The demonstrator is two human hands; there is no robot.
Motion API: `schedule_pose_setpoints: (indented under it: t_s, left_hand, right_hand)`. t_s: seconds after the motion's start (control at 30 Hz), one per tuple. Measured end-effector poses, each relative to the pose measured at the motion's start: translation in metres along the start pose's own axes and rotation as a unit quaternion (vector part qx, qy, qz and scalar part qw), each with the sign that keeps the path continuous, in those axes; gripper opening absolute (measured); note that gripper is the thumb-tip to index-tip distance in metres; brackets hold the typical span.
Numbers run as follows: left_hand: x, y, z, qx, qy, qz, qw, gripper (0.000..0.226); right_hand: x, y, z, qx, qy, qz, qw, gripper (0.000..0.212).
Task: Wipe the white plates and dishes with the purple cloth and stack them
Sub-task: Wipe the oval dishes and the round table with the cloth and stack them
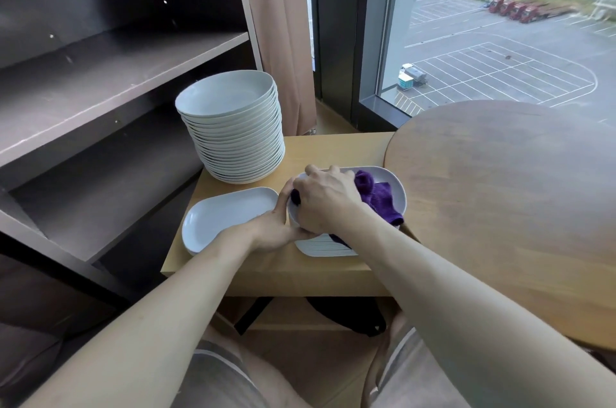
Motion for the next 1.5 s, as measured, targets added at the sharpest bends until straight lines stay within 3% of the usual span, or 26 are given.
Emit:
schedule_pose_setpoints:
  t_s: [0.27, 0.5, 0.7, 0.83, 1.1, 1.2, 1.5]
  left_hand:
    - [0.002, -0.004, -0.002, 0.000, -0.017, 0.047, 0.999, 0.127]
    - [0.001, -0.005, -0.006, -0.001, -0.020, 0.047, 0.999, 0.127]
    - [0.001, -0.006, -0.007, -0.005, -0.026, 0.060, 0.998, 0.126]
    - [0.003, -0.005, -0.007, -0.014, -0.023, 0.049, 0.998, 0.119]
    - [0.004, -0.004, -0.004, -0.019, -0.017, 0.037, 0.999, 0.120]
    - [0.005, -0.003, -0.003, -0.018, -0.018, 0.034, 0.999, 0.123]
    - [0.006, -0.004, -0.005, -0.007, -0.018, 0.059, 0.998, 0.122]
  right_hand:
    - [-0.009, 0.027, 0.045, 0.007, -0.025, -0.034, 0.999, 0.034]
    - [-0.019, 0.077, 0.074, 0.117, -0.036, -0.006, 0.993, 0.024]
    - [-0.004, 0.072, 0.053, 0.145, 0.004, 0.060, 0.988, 0.023]
    - [-0.001, 0.070, 0.038, 0.114, 0.025, 0.051, 0.992, 0.023]
    - [-0.003, 0.041, 0.013, -0.001, -0.007, 0.039, 0.999, 0.032]
    - [0.000, 0.023, 0.008, -0.036, -0.024, 0.035, 0.998, 0.044]
    - [-0.008, 0.021, 0.019, -0.058, -0.052, -0.027, 0.997, 0.026]
Point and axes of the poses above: each hand's wrist, its own z-axis away from the middle knuckle, its own x-axis out of the palm, y = z × x, the point moved 1 cm from there along -z, towards the middle knuckle, and after that the axes turned 15 degrees about -x, right-handed, at the moved point
